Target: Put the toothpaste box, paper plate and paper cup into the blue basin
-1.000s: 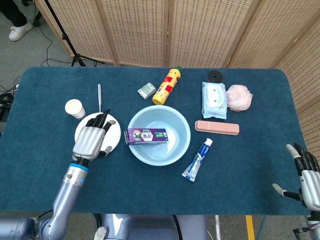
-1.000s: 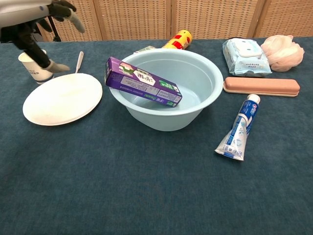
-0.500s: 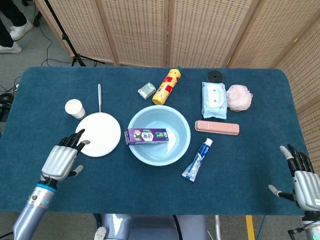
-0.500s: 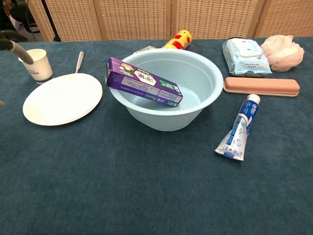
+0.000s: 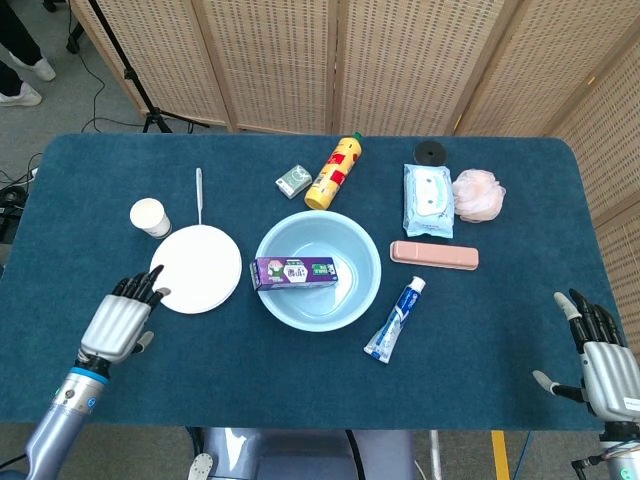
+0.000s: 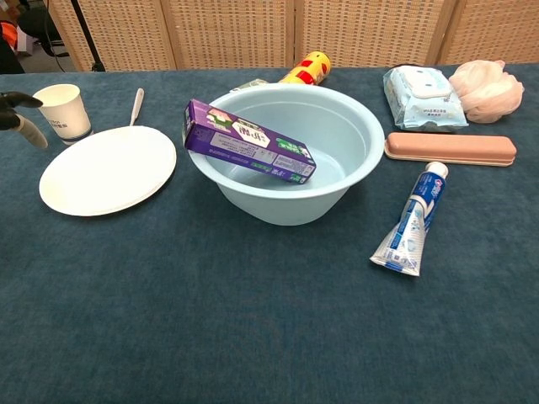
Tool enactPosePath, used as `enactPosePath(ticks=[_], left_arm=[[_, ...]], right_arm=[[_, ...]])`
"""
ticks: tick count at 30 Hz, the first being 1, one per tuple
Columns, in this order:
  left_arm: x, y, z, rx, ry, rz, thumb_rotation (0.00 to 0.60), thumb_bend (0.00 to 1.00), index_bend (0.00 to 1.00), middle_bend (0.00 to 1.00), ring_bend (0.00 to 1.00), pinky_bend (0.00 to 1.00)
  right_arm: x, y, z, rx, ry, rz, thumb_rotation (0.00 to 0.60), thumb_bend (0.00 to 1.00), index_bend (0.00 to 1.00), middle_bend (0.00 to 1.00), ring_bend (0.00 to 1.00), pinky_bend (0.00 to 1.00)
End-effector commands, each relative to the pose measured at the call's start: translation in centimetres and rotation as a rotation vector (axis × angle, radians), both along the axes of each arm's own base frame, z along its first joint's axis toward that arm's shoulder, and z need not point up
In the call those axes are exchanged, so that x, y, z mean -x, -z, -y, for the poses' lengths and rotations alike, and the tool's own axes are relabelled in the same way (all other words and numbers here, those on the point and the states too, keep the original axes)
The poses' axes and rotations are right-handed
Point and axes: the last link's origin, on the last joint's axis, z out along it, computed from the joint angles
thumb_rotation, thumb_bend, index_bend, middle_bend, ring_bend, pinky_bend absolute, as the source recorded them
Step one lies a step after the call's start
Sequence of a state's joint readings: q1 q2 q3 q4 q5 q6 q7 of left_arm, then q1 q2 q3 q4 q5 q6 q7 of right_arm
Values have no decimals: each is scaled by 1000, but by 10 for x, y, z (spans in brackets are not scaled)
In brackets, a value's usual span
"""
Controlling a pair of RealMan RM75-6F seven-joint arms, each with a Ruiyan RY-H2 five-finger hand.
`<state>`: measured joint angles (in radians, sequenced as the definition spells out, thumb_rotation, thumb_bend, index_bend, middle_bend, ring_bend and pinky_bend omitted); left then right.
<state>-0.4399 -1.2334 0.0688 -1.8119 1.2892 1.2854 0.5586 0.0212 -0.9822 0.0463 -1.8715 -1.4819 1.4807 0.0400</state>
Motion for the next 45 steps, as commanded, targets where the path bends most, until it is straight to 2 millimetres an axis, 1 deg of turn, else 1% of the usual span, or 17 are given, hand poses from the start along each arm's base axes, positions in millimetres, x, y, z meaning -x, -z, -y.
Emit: enactPosePath(ticks=[1,6,8,11,14,16,18,21,25,32,37,45], left_arm=[[3,7,0,7,19,-25,600,247,272,0,103,196],[13,15,-1,-5,22,-53,600,247,272,0,103,196],[22,17,-3,-23,6,-64,600,247,272,0,103,196],[27,21,-4,-39,1,-67,600,251,279,0,104,196],[33,26,-5,-67,3,-72,600,260,307,0,103,196],[35,30,-6,-84,4,-65,600,260,346,0,103,196],[36,33,-8,-95,3,-58,600,260,375,0,103,196],[37,36,-11,-112,2,-55,600,261,390,0,104,196],[39,40,-17,-135,-7,-50,600,260,392,0,104,196],[45,56,-28,-145,-2,-85,600,261,394,0,104,196],[47,64,-31,-150,12,-84,600,262,400,9,104,196],[50,73,-37,-180,11,-76,600,264,411,18,103,196]], right_arm=[[0,0,0,2,0,-1,600,131,0,0,0,0],[0,0,0,1,2,1,600,131,0,0,0,0],[0,1,0,0,2,0,600,131,0,0,0,0],[0,1,0,-1,1,-1,600,131,0,0,0,0],[-1,2,0,-5,0,-4,600,131,0,0,0,0],[-1,3,0,-7,-1,-6,600,131,0,0,0,0],[-1,4,0,-7,-2,-7,600,131,0,0,0,0],[-1,4,1,-8,-2,-9,600,131,0,0,0,0],[-2,5,1,-8,-2,-10,600,131,0,0,0,0],[-2,5,1,-6,-3,-12,600,131,0,0,0,0],[-1,5,2,-2,-3,-11,600,131,0,0,0,0],[-1,4,1,-1,-3,-9,600,131,0,0,0,0]])
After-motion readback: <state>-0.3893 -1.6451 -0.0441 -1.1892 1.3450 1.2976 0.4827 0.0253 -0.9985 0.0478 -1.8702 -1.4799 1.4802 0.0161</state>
